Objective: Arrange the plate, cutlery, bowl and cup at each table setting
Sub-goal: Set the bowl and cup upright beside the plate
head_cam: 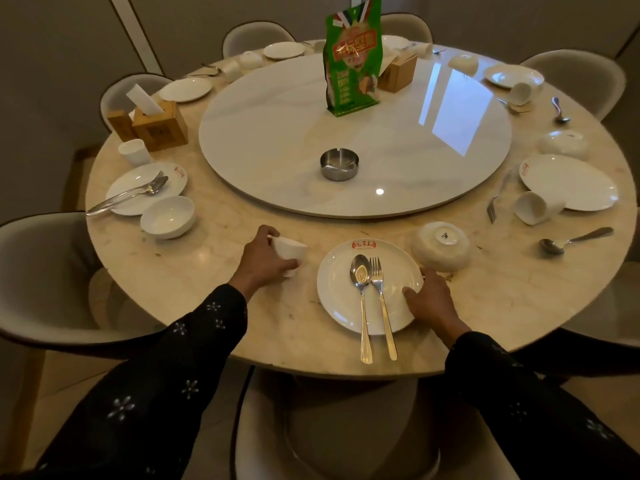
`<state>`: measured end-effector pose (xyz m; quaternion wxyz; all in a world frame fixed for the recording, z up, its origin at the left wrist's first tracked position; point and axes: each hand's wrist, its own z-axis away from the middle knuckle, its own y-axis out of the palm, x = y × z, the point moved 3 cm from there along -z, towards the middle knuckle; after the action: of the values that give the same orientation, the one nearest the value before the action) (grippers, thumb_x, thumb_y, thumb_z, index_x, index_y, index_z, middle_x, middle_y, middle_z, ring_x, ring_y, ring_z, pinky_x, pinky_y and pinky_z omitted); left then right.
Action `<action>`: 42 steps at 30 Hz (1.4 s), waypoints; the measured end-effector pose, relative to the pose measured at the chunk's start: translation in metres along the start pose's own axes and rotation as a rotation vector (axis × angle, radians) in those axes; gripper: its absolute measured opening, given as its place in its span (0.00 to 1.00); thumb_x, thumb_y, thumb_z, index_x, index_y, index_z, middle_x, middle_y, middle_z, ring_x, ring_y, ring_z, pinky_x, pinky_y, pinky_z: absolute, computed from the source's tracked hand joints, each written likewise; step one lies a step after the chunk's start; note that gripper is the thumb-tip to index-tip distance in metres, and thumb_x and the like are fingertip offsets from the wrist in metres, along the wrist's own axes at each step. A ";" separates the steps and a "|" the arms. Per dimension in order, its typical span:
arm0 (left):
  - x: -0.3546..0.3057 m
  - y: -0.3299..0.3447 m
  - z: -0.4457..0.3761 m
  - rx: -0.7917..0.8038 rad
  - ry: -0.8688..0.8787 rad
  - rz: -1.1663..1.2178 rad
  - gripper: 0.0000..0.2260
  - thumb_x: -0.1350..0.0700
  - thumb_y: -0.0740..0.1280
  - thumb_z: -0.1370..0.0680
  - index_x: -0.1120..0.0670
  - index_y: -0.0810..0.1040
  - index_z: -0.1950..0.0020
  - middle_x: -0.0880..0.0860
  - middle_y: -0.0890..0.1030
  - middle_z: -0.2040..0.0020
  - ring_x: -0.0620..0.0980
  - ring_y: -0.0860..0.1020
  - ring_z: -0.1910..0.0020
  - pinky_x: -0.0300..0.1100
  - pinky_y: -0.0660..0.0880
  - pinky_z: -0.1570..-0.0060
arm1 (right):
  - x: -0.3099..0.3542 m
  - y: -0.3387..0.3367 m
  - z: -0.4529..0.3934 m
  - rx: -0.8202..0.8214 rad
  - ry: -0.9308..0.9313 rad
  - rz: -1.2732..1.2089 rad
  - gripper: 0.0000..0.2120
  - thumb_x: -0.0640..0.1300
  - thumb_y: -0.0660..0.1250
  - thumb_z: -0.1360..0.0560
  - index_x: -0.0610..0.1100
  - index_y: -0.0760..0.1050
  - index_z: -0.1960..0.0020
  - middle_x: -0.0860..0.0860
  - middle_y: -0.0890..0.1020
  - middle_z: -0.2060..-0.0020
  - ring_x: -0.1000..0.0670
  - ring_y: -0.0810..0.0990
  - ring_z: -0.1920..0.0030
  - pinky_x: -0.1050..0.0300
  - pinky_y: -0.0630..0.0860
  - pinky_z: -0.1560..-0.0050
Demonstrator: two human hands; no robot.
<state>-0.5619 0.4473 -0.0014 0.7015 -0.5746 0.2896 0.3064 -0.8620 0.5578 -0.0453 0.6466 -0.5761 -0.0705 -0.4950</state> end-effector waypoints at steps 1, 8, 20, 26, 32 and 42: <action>-0.004 -0.002 -0.003 0.036 0.040 -0.005 0.32 0.54 0.80 0.35 0.52 0.67 0.38 0.52 0.73 0.42 0.53 0.74 0.45 0.43 0.75 0.54 | 0.001 -0.001 0.000 -0.001 0.007 -0.005 0.27 0.45 0.70 0.27 0.45 0.65 0.31 0.44 0.73 0.36 0.41 0.74 0.37 0.39 0.73 0.37; -0.008 -0.010 -0.025 0.360 0.219 -0.141 0.34 0.63 0.79 0.35 0.52 0.69 0.33 0.52 0.72 0.37 0.55 0.73 0.39 0.51 0.74 0.38 | 0.006 -0.008 -0.003 0.027 0.020 -0.058 0.27 0.40 0.71 0.27 0.40 0.65 0.31 0.41 0.74 0.36 0.41 0.74 0.37 0.48 0.73 0.40; -0.006 -0.004 -0.028 0.470 0.292 -0.122 0.30 0.62 0.79 0.35 0.50 0.71 0.37 0.51 0.75 0.39 0.53 0.74 0.41 0.45 0.74 0.41 | 0.007 -0.008 -0.002 0.012 0.014 -0.071 0.27 0.39 0.71 0.27 0.40 0.66 0.31 0.41 0.75 0.35 0.41 0.74 0.37 0.49 0.72 0.40; -0.004 -0.002 -0.022 0.474 0.326 -0.145 0.31 0.63 0.78 0.34 0.50 0.68 0.35 0.50 0.73 0.39 0.52 0.73 0.39 0.48 0.72 0.38 | 0.007 -0.009 0.000 0.006 0.015 -0.079 0.27 0.39 0.71 0.27 0.40 0.66 0.31 0.41 0.75 0.36 0.40 0.74 0.37 0.49 0.72 0.41; -0.004 -0.003 -0.020 0.449 0.264 -0.175 0.44 0.55 0.80 0.35 0.49 0.60 0.25 0.50 0.65 0.28 0.52 0.66 0.30 0.48 0.65 0.31 | 0.007 -0.011 0.002 0.000 0.017 -0.091 0.27 0.40 0.72 0.28 0.41 0.67 0.32 0.42 0.76 0.37 0.42 0.75 0.38 0.50 0.72 0.42; -0.101 0.063 -0.003 0.291 0.489 -0.059 0.31 0.44 0.76 0.32 0.49 0.71 0.33 0.46 0.75 0.37 0.43 0.75 0.43 0.36 0.74 0.47 | -0.010 -0.074 -0.010 -0.248 -0.084 -0.256 0.19 0.48 0.70 0.25 0.45 0.72 0.36 0.47 0.76 0.42 0.48 0.78 0.47 0.60 0.76 0.53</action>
<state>-0.6748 0.4442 0.0348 0.6946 -0.5328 0.4743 0.0935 -0.9252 0.5664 -0.0053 0.4989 -0.6577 -0.1088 -0.5538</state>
